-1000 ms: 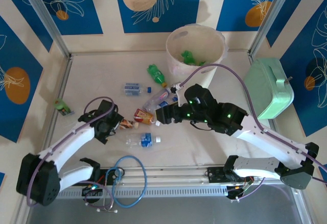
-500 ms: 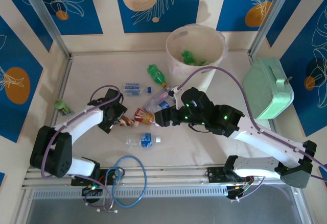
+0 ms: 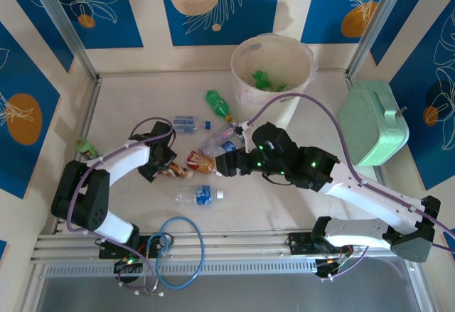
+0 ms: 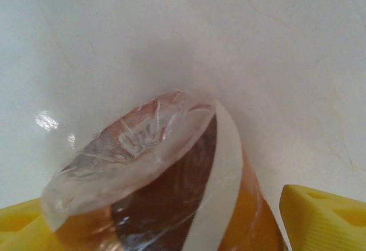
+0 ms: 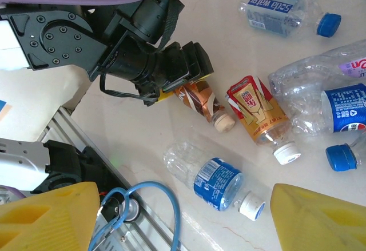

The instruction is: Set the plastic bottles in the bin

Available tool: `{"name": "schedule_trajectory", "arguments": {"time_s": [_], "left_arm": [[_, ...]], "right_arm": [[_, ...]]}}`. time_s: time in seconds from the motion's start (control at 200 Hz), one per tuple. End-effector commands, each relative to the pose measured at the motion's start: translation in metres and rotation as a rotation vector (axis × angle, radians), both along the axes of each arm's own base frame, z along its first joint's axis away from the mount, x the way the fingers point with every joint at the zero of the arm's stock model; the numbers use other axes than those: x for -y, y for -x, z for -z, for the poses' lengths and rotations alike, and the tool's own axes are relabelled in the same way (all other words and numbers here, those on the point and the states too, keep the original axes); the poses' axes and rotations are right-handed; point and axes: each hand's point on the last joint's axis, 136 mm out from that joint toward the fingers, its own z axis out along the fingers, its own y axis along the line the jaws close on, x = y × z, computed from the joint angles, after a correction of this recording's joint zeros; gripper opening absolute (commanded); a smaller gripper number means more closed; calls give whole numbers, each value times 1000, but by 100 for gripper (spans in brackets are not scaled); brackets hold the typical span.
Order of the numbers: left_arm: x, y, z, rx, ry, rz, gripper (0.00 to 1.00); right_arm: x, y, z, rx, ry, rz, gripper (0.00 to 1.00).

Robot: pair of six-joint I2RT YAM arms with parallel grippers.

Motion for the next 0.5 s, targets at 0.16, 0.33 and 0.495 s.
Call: {"name": "schedule_trajectory", "arguments": {"time_s": [0.16,0.33,0.495], "left_arm": [[-9,-3,-10,8,-46,14,68],[-10,-6,-20,40,-49,28,67],[-6,-19,-47,127,-41,79,61]], "right_arm": [[5,1,-3,12,-16,21,79],[5,3,-4,6,-20,20,79],[3,4,-2,-3,-25,16,79]]}}
